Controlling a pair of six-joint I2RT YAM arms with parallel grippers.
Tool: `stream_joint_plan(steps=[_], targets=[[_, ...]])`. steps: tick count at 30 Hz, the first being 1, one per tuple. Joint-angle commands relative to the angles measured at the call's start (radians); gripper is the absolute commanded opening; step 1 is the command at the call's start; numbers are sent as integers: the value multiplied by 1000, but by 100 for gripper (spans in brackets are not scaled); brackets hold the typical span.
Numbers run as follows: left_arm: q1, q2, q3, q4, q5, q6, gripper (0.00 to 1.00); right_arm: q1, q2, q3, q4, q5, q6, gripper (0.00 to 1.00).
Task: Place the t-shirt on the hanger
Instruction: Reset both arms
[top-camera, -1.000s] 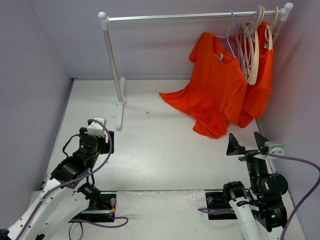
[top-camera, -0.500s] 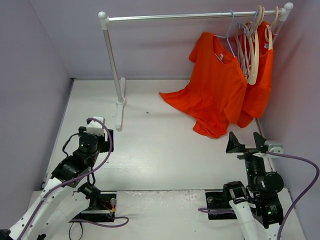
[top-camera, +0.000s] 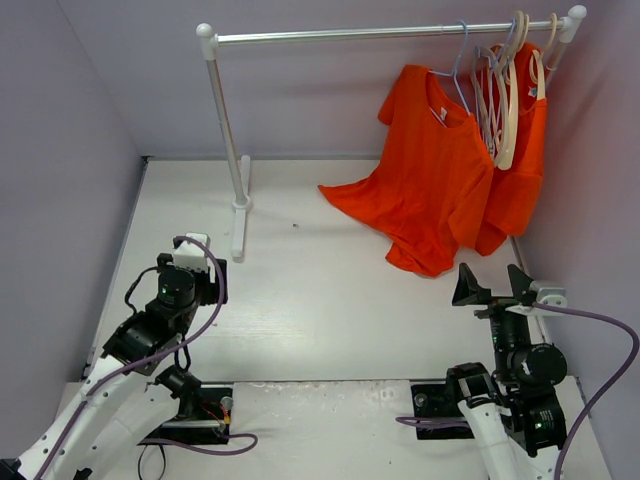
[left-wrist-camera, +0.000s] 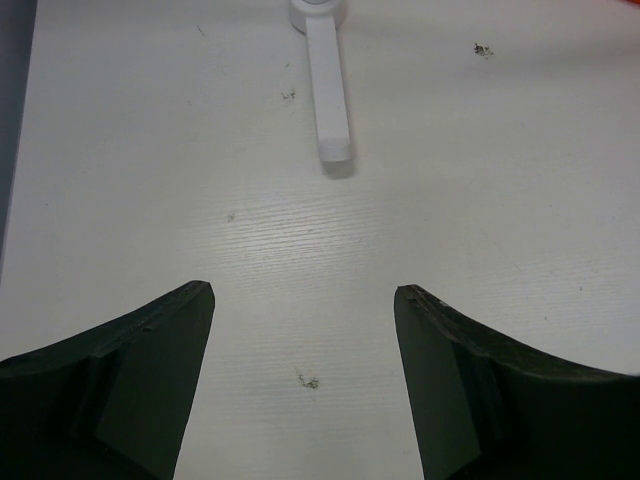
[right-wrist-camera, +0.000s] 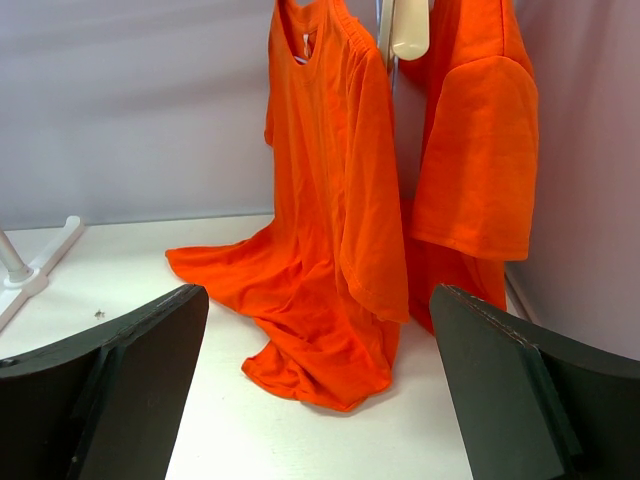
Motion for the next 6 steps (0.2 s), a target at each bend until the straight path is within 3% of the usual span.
stream_joint_plan(steps=[1,6], targets=[[7,18,23,60,-3,-3,73,6,-40,2,105,14,8,100],[7,21,24,58,-3,-3,73,6,-32,4,105,11,5,100]])
